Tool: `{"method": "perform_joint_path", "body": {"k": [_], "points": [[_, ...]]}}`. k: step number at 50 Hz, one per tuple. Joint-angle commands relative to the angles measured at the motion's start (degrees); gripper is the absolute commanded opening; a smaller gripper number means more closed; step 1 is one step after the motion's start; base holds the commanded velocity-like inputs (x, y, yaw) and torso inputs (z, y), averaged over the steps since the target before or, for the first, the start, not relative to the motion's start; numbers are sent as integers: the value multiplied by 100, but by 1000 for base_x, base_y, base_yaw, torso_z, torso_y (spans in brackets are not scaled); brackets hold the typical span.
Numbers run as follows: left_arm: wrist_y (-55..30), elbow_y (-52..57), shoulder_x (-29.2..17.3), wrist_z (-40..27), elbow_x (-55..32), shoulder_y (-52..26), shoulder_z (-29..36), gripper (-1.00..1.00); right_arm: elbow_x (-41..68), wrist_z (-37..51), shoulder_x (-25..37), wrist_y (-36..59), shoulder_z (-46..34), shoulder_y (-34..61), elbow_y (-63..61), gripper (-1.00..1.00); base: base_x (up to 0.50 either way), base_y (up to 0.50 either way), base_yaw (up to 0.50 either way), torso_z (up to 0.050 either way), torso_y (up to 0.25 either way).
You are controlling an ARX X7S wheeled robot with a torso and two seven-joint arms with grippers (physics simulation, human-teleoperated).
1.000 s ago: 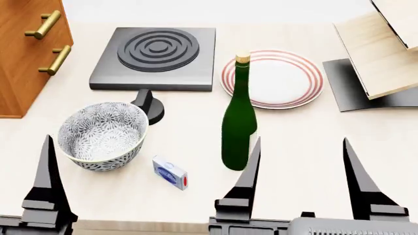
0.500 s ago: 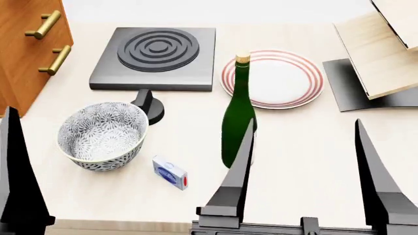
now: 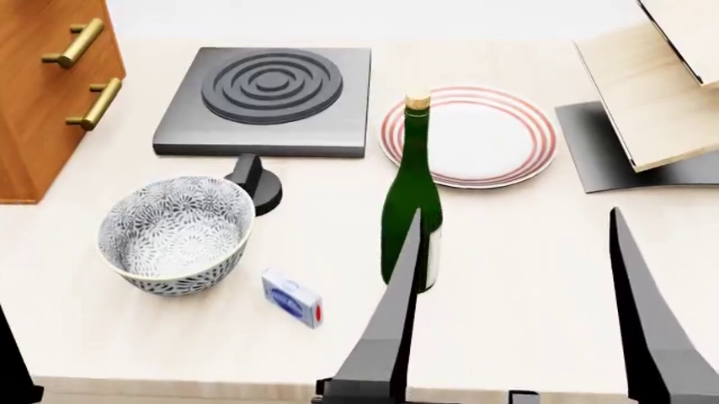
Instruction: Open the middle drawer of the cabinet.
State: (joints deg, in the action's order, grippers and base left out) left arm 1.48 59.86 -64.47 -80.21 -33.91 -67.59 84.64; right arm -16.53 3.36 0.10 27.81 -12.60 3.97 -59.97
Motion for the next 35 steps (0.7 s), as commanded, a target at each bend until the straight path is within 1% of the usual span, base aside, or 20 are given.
{"method": "perform_joint_path", "body": {"k": [1,35], "points": [[296,-11,-144,-451,6,-878,1067,100,13,8,-8,-219,24,-73,-3,100,223,0,0,0,0],[385,-23,-112,-653,78,-1419,1712,100,2,19,-9,-377,27,-121,-3,100,491,0,0,0,0]]}}
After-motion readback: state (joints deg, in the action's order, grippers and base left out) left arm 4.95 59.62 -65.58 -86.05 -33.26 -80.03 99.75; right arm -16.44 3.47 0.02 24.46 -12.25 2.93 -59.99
